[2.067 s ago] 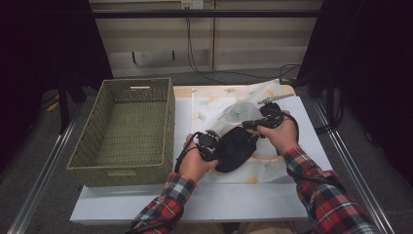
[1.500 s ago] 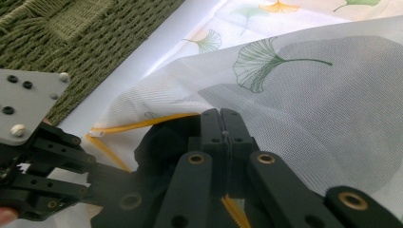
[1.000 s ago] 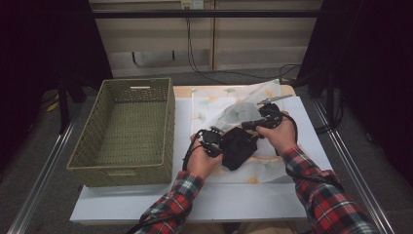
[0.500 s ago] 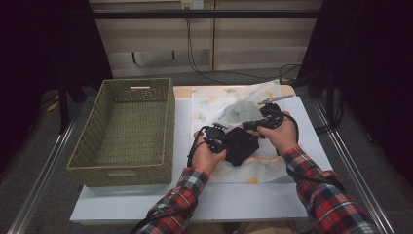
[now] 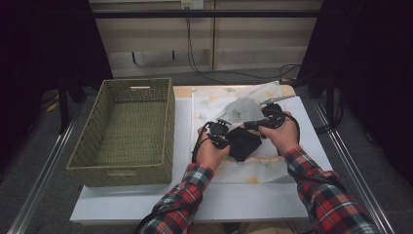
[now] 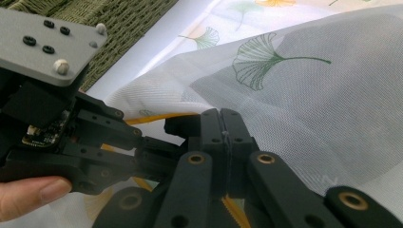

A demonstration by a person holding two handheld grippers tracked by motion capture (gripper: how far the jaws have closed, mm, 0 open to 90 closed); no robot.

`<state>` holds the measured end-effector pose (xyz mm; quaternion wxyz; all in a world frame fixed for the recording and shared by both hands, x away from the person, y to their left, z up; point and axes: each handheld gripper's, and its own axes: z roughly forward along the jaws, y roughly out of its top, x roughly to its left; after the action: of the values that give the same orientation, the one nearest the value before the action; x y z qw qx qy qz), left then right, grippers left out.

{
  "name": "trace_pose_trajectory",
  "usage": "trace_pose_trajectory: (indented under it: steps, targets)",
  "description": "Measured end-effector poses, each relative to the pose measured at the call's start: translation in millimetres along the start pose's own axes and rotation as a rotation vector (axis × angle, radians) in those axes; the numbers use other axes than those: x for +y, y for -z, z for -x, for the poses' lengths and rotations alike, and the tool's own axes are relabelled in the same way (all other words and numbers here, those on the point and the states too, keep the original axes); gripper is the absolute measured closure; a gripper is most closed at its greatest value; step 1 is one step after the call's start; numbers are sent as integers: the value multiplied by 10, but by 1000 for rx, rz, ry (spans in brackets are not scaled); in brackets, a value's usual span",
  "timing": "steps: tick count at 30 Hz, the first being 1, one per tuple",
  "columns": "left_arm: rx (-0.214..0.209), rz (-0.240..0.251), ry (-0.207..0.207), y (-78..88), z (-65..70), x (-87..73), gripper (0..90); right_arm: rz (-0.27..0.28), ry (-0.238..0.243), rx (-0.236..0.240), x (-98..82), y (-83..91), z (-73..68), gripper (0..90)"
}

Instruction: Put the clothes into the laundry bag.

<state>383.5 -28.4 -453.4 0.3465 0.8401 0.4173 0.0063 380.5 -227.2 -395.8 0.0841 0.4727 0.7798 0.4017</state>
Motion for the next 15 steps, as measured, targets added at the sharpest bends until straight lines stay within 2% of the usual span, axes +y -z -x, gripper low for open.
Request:
trace_pose_trajectory:
  steps: [4, 6, 7, 15]
  targets:
    - [8, -7, -20, 2, -17, 23, 820, 0, -3, 1, -15, -2, 12, 900]
    - [7, 2, -6, -7, -17, 33, 820, 1, 0, 4, -17, 1, 18, 900]
    - [12, -1, -16, -5, -25, 37, 819, 1, 0, 4, -17, 2, 21, 900]
    - [21, 24, -10, -51, -40, 73, 818, 6, -7, 3, -10, 9, 19, 900]
